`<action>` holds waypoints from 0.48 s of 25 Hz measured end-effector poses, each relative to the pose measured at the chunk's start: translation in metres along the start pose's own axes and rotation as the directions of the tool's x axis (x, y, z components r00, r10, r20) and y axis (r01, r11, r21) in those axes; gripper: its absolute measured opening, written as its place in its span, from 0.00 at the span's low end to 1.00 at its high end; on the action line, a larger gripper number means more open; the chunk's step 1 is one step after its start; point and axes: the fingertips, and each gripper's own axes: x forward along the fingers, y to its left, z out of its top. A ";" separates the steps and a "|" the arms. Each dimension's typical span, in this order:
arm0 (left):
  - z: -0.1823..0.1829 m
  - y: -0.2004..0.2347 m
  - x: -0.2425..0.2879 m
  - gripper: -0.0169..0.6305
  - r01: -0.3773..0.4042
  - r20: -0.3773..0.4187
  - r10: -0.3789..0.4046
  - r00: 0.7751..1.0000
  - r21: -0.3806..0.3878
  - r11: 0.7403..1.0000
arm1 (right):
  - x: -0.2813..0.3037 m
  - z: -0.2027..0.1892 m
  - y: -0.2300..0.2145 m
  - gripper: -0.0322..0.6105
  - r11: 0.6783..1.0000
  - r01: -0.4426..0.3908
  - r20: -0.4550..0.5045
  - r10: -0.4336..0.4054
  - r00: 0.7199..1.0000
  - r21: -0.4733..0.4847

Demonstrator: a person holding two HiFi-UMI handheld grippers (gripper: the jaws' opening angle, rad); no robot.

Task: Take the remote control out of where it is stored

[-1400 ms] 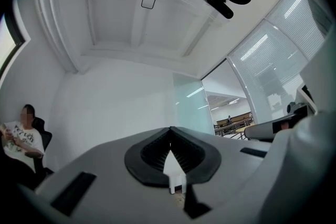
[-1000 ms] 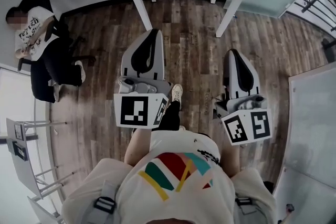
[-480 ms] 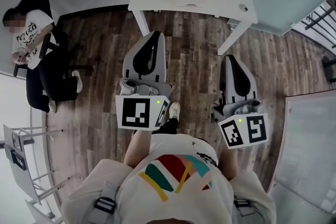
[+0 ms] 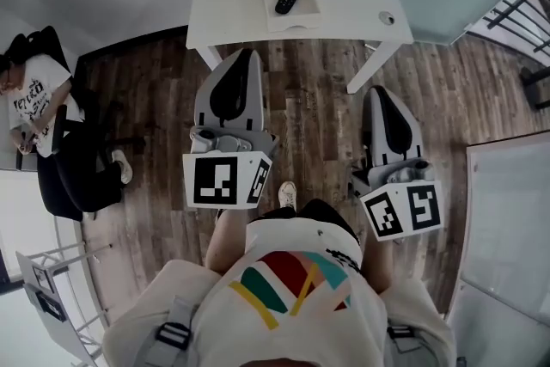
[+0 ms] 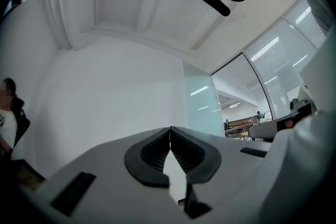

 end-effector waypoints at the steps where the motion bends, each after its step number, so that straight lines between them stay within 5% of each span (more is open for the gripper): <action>1: -0.003 0.004 0.004 0.04 -0.003 -0.005 0.002 1.000 -0.009 1.000 | 0.003 -0.001 0.000 0.05 1.000 0.001 -0.008 -0.001 1.000 -0.003; 12: -0.015 0.036 0.013 0.04 -0.062 -0.014 0.061 0.998 -0.048 0.997 | 0.032 -0.010 0.003 0.05 1.000 -0.024 -0.042 0.023 0.999 -0.011</action>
